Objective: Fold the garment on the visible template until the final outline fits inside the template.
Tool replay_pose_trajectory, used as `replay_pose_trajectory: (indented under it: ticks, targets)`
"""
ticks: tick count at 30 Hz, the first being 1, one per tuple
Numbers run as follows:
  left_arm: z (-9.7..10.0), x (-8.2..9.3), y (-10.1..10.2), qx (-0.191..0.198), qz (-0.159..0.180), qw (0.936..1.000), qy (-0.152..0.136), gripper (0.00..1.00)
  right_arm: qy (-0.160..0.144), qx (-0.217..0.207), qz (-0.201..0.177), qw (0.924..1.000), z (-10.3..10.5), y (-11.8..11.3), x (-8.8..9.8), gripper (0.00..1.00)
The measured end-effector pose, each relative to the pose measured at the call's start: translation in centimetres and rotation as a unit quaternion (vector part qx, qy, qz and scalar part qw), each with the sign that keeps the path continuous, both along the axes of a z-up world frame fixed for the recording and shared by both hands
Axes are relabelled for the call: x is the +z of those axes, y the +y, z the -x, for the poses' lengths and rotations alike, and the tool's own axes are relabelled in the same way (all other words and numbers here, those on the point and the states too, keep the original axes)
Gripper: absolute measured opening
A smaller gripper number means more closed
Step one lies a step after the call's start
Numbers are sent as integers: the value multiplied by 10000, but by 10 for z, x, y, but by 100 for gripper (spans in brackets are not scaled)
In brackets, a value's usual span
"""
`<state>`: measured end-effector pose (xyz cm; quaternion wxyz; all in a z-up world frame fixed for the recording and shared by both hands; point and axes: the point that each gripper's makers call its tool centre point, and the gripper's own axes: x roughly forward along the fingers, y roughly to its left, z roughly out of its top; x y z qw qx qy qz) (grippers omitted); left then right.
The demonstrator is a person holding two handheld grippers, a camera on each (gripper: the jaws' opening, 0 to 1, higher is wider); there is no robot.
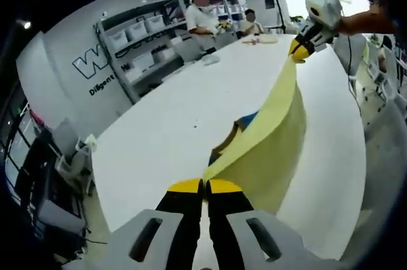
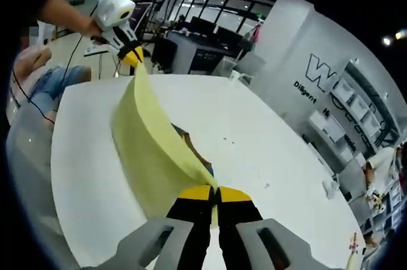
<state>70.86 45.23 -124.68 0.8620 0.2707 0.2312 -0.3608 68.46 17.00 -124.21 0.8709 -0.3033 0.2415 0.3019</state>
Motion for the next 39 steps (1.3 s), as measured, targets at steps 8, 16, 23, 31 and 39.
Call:
replay_pose_trajectory:
  ticks: [8,16,23,31,39]
  targets:
    - [-10,-4,-6,47,-84,9999,29,0,68,-212,-8,9998,-13,-5,-10,0]
    - [-22,-11,-8,154,-105,9998,103,0,122,-336,-52,9993,-29,-7,-17,0]
    - [-31,-20,-10,140,-230,9996,89,0,211,-395,-84,9990,-37,-9,-28,0]
    - [-41,-30,-7,168,-312,9993,129,0,287,-418,-95,9987,-46,-8,-39,0]
    - [-44,-33,-6,184,-348,9991,138,0,318,-402,-112,9986,-52,-8,-43,0]
